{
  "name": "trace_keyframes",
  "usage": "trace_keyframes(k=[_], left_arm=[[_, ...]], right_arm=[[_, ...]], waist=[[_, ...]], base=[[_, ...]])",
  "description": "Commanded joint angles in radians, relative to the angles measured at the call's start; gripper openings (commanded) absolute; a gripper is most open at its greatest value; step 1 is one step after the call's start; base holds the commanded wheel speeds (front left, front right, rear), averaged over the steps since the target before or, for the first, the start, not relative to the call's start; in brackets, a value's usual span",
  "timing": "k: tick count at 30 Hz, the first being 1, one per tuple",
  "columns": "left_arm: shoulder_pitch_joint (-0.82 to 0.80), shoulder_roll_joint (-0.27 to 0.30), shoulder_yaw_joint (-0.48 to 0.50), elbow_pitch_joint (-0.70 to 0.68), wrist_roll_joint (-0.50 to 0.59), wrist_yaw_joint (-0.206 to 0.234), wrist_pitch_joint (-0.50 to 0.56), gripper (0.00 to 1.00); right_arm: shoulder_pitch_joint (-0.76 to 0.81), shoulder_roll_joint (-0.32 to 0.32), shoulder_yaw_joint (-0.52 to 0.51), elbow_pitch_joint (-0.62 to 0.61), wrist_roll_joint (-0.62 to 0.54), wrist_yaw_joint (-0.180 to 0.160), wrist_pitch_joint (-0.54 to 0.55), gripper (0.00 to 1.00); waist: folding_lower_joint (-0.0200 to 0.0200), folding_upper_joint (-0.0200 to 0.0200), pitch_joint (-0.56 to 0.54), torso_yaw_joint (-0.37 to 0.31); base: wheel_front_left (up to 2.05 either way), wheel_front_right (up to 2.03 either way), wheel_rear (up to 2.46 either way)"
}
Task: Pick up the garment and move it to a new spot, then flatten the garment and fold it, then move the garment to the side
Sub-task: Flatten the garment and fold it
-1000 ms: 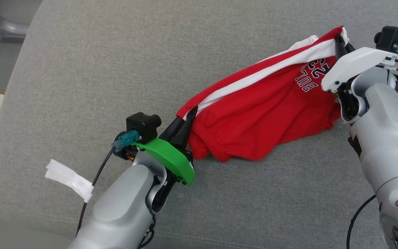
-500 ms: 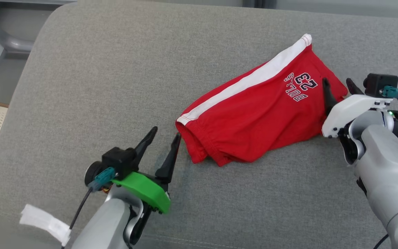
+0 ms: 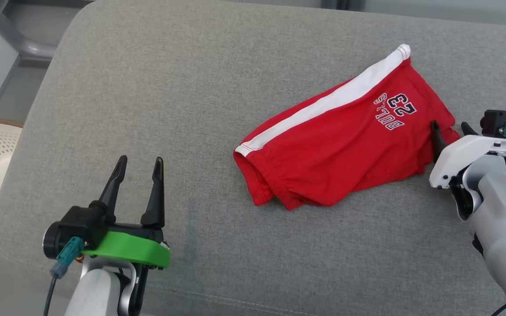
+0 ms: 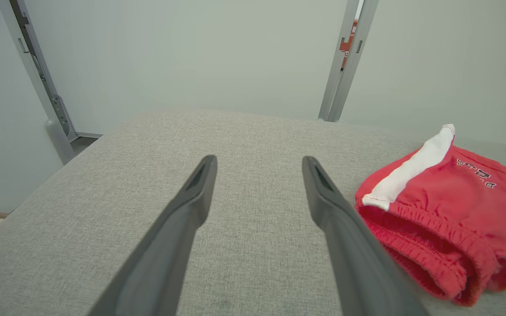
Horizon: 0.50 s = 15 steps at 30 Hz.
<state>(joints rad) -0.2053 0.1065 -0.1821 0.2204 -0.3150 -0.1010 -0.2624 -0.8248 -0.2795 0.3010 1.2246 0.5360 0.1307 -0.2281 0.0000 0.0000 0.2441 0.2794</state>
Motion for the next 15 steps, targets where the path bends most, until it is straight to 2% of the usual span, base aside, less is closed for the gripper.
trace_keyframes(k=[1,2,3,5,15], left_arm=[[0.014,-0.01,0.016,-0.01,0.014,-0.007,-0.003,1.0],[0.018,-0.014,0.023,-0.011,0.022,-0.011,-0.003,1.0],[0.022,-0.019,0.032,-0.013,0.031,-0.013,-0.003,1.0],[0.027,-0.025,0.047,-0.014,0.046,-0.017,-0.003,1.0],[0.074,-0.044,0.105,-0.008,0.088,-0.028,-0.003,1.0]], right_arm=[[-0.008,0.003,-0.007,0.013,0.01,0.0,-0.004,1.0],[-0.007,0.007,-0.007,0.019,0.01,0.0,-0.001,1.0],[-0.006,0.014,-0.003,0.024,0.013,0.0,0.006,0.78],[0.0,0.026,0.008,0.029,0.016,0.0,0.019,0.0],[0.061,0.018,0.042,-0.019,0.055,0.0,-0.017,0.0]], waist=[[0.0,0.0,0.013,0.012],[0.0,0.0,0.015,0.013],[0.0,0.0,0.016,0.014],[0.0,0.0,0.016,0.013],[0.0,0.0,-0.059,-0.037]], base=[[0.0,0.0,0.0],[0.0,0.0,0.0],[0.0,0.0,0.0],[0.0,0.0,0.0],[0.0,0.0,0.0]])
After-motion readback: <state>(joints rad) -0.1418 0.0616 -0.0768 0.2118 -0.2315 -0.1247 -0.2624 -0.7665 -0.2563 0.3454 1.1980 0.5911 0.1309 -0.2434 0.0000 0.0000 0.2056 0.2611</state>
